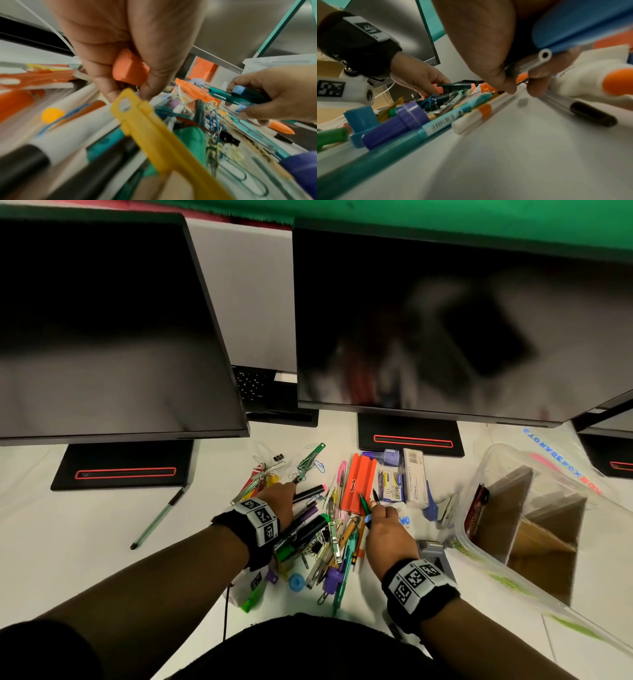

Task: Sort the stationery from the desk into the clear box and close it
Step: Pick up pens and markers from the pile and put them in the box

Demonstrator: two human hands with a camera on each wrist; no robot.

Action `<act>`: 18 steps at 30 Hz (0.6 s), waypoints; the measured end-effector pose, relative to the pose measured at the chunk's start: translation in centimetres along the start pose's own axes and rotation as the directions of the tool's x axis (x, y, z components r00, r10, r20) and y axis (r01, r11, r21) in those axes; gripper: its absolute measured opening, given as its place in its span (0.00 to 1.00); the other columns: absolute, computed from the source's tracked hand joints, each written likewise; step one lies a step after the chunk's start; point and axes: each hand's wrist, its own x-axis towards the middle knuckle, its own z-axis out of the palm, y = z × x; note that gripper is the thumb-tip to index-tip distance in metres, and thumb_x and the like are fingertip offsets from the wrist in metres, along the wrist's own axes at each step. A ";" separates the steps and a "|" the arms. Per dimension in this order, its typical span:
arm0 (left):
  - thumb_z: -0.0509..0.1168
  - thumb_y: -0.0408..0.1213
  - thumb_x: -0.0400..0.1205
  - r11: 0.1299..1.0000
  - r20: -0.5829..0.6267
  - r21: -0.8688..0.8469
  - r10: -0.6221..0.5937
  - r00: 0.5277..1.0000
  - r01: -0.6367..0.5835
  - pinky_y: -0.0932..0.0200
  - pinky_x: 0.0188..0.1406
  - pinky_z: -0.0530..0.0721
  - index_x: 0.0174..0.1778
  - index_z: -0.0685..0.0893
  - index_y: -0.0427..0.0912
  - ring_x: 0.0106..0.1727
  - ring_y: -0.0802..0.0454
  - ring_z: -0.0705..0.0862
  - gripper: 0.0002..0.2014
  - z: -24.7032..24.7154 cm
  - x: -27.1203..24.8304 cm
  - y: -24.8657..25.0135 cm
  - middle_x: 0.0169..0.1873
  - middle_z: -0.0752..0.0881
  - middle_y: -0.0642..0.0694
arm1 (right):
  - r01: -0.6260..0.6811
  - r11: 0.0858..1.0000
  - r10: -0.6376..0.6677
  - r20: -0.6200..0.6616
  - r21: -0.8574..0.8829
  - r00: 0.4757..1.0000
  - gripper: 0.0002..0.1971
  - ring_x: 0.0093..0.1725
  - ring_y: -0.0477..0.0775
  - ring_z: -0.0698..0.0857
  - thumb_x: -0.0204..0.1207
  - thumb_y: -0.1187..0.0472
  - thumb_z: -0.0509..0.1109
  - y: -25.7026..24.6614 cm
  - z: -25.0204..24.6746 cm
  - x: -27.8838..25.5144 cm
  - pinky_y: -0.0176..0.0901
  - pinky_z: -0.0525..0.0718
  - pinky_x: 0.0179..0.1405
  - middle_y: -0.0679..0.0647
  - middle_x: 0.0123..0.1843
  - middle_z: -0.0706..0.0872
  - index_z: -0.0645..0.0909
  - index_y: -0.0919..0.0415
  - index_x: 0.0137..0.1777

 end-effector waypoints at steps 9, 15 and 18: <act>0.61 0.34 0.81 0.971 -0.074 -0.238 0.017 0.997 -0.034 0.60 0.40 0.73 0.58 0.76 0.39 0.45 0.44 0.78 0.10 -2.0 -0.5 0.7 0.45 0.80 0.43 | -0.055 0.996 0.050 0.065 0.066 0.997 0.13 0.55 0.63 0.85 0.80 0.68 0.54 0.1 -0.2 0.8 0.50 0.82 0.52 0.63 0.58 0.85 0.67 0.62 0.64; 0.63 0.43 0.82 0.996 -0.054 -0.091 -0.021 0.998 0.016 0.53 0.54 0.78 0.61 0.74 0.37 0.60 0.39 0.82 0.17 -1.5 -0.4 -0.1 0.60 0.83 0.38 | -0.138 0.975 0.127 0.073 0.176 0.989 0.15 0.60 0.63 0.84 0.75 0.65 0.63 0.4 -1.5 1.0 0.46 0.81 0.55 0.62 0.60 0.85 0.72 0.64 0.61; 0.68 0.48 0.78 0.999 -0.024 0.037 -0.017 1.000 0.018 0.53 0.52 0.78 0.64 0.73 0.37 0.61 0.39 0.81 0.24 -1.1 -0.6 -0.2 0.61 0.80 0.37 | -0.072 0.973 0.067 0.034 0.220 0.997 0.13 0.57 0.64 0.84 0.74 0.64 0.65 -0.1 -2.3 0.9 0.45 0.80 0.51 0.63 0.56 0.86 0.75 0.64 0.57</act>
